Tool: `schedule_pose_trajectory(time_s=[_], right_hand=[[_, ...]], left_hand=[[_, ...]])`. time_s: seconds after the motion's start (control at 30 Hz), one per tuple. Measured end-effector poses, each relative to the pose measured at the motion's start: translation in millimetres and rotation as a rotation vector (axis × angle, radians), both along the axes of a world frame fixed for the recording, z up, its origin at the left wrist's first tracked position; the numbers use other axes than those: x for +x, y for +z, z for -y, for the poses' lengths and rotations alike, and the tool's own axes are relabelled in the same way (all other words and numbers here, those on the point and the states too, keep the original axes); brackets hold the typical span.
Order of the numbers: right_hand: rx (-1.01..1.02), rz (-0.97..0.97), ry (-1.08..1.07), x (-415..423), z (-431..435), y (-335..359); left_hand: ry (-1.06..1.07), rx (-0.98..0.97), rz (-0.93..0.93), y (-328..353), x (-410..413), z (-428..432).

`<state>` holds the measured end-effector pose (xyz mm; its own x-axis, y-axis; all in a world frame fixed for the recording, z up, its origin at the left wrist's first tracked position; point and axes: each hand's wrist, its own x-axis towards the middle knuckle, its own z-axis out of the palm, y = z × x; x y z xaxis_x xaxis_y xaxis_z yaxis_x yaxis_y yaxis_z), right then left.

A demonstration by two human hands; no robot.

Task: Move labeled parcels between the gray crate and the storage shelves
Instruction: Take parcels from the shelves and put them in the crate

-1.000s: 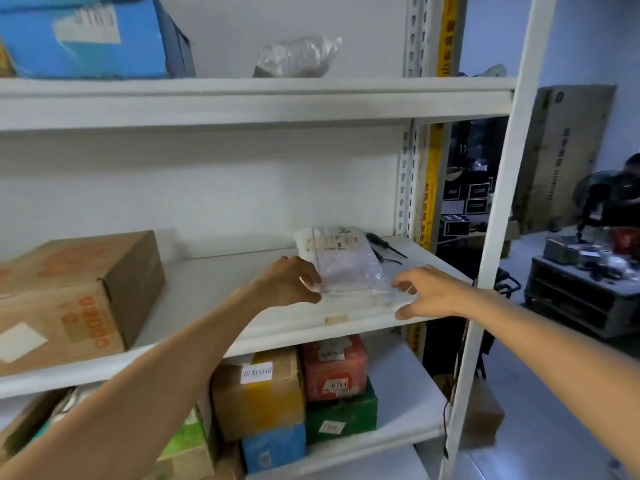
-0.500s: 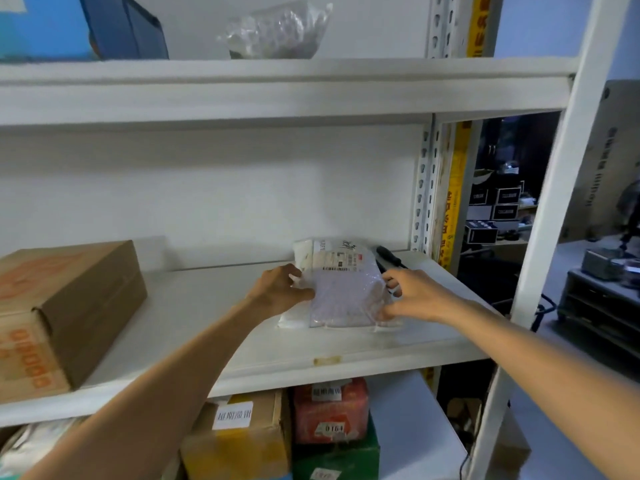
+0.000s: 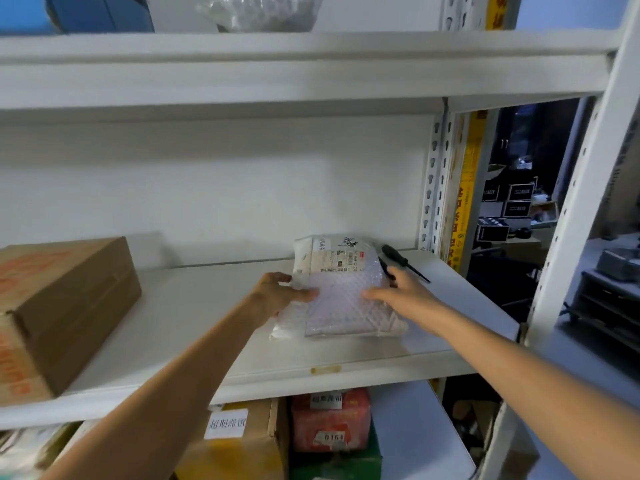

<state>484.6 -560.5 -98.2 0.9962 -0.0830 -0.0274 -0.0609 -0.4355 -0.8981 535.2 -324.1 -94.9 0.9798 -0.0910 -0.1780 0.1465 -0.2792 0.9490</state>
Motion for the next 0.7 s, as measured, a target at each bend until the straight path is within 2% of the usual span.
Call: schedule_pose_trajectory(time_s=[0.1, 0.3, 0.5, 0.6, 0.7], right_hand=[[0.163, 0.031, -0.069, 5.2, -11.0, -2.4], [0.202, 0.112, -0.094, -5.6, -23.8, 9.2], [0.122, 0.264, -0.108, -43.2, -40.1, 18.7], [0.093, 0.346, -0.140, -70.9, -54.3, 26.0], [0.105, 0.384, -0.178, -99.9, -74.4, 31.5]], left_hand=[[-0.015, -0.075, -0.002, 3.2, -3.2, -2.0], [-0.007, -0.213, 0.142, 1.5, -21.3, -8.2], [-0.055, -0.200, 0.340, 9.1, -48.0, -24.0], [-0.110, -0.289, 0.334, 11.8, -53.8, -34.0], [-0.224, -0.296, 0.355, 16.3, -65.5, -49.6]])
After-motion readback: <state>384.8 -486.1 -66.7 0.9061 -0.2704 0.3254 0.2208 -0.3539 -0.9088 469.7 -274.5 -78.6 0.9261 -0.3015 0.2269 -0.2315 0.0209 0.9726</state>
